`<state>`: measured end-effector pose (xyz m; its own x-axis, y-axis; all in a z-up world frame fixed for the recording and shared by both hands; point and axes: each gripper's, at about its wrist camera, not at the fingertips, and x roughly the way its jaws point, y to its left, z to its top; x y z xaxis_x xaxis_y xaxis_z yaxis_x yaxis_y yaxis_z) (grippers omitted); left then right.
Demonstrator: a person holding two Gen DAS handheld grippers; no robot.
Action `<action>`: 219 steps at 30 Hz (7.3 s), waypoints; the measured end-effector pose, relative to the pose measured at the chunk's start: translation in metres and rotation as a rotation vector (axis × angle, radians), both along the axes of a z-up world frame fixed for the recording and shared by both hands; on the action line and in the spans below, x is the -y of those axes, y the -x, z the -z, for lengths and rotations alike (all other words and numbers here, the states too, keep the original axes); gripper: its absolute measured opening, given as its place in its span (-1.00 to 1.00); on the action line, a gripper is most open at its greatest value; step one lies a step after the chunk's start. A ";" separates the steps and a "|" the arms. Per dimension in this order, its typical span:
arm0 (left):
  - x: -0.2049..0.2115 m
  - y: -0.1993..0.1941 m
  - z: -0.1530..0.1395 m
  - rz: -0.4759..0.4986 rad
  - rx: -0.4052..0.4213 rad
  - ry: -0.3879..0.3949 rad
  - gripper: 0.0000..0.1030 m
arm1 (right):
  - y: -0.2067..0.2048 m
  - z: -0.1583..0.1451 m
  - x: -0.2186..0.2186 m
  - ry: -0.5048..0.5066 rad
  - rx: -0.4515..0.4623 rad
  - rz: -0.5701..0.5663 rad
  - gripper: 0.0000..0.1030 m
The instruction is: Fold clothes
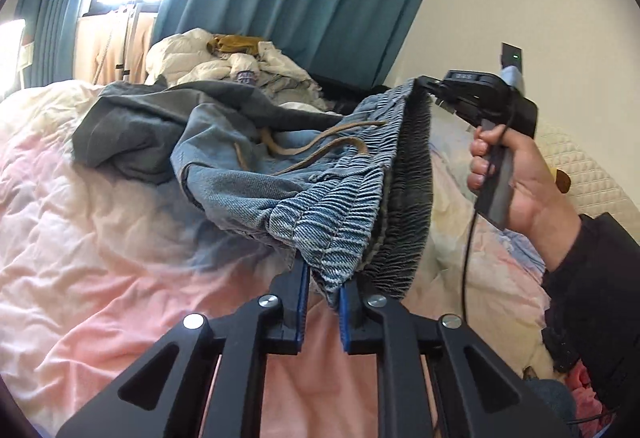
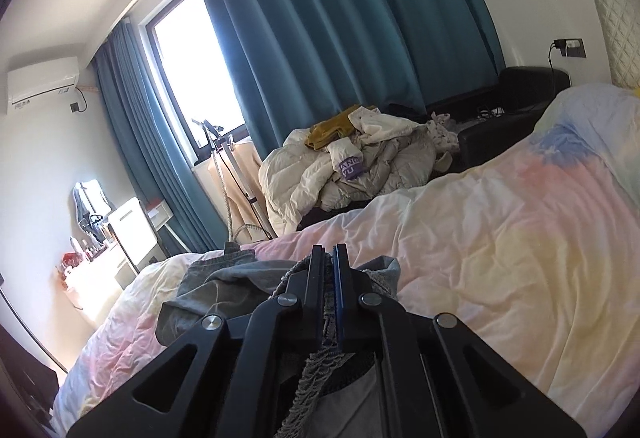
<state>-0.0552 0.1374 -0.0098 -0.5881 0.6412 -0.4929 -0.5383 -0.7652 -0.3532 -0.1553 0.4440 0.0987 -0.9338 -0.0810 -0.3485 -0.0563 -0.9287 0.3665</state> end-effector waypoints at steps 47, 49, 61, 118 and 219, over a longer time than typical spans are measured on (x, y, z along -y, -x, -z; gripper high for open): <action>-0.135 0.026 0.012 0.175 0.086 -0.007 -0.76 | 0.048 0.100 -0.081 -0.581 0.284 -0.111 -0.87; -0.154 0.036 0.006 0.201 0.059 -0.026 -0.76 | 0.064 0.084 -0.091 -0.610 0.265 -0.058 -0.87; -0.260 0.127 0.087 0.300 0.137 -0.077 -0.75 | 0.159 0.177 -0.175 -0.633 0.413 0.038 -0.86; 0.131 0.088 0.008 -0.204 0.101 0.055 0.43 | 0.105 0.145 0.292 -0.491 0.278 -0.393 0.07; 0.261 0.294 0.030 -0.716 0.257 -0.324 -0.95 | -0.004 0.179 0.228 0.099 0.272 -0.428 -0.12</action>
<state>-0.3495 -0.1239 -0.0402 -0.8024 0.2877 -0.5228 0.1682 -0.7316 -0.6607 -0.1516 0.2162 -0.0799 -0.6863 -0.4808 -0.5458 0.2157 -0.8512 0.4786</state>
